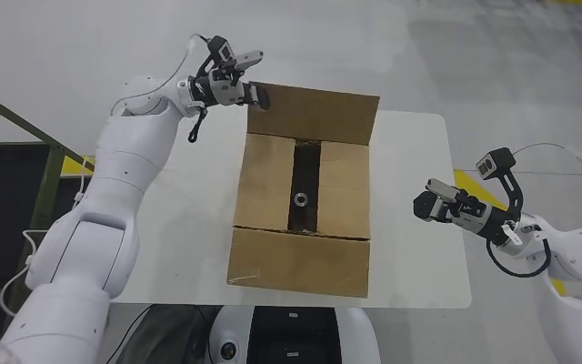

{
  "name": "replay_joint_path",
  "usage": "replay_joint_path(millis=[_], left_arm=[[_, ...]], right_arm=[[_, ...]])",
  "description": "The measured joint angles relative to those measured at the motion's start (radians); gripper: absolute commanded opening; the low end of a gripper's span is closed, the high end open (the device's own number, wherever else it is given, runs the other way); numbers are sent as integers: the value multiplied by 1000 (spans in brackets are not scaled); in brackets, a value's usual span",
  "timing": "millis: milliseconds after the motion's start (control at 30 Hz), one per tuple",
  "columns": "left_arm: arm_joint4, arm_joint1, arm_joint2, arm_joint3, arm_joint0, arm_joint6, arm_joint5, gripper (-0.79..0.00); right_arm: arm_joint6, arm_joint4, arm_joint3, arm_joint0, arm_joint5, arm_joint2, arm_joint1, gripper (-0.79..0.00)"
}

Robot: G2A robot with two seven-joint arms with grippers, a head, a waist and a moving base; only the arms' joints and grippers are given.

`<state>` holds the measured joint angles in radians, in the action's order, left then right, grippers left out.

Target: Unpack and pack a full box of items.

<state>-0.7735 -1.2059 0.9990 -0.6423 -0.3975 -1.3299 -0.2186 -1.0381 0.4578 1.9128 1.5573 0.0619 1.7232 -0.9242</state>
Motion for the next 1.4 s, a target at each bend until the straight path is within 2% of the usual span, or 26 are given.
replay_joint_path(millis=[267, 500, 800, 1033, 1400], left_arm=[[189, -23, -66, 74, 53, 187, -38, 0], [292, -48, -113, 123, 71, 286, -31, 0], [324, -81, -149, 203, 89, 276, 54, 0], [335, -94, -151, 254, 92, 275, 18, 0], [343, -89, -129, 296, 62, 227, -26, 0]], right_arm=[[0, 0, 0, 0, 0, 0, 0, 0], [0, 0, 0, 0, 0, 0, 0, 0], [0, 0, 0, 0, 0, 0, 0, 0], [0, 0, 0, 0, 0, 0, 0, 0], [0, 0, 0, 0, 0, 0, 0, 0]])
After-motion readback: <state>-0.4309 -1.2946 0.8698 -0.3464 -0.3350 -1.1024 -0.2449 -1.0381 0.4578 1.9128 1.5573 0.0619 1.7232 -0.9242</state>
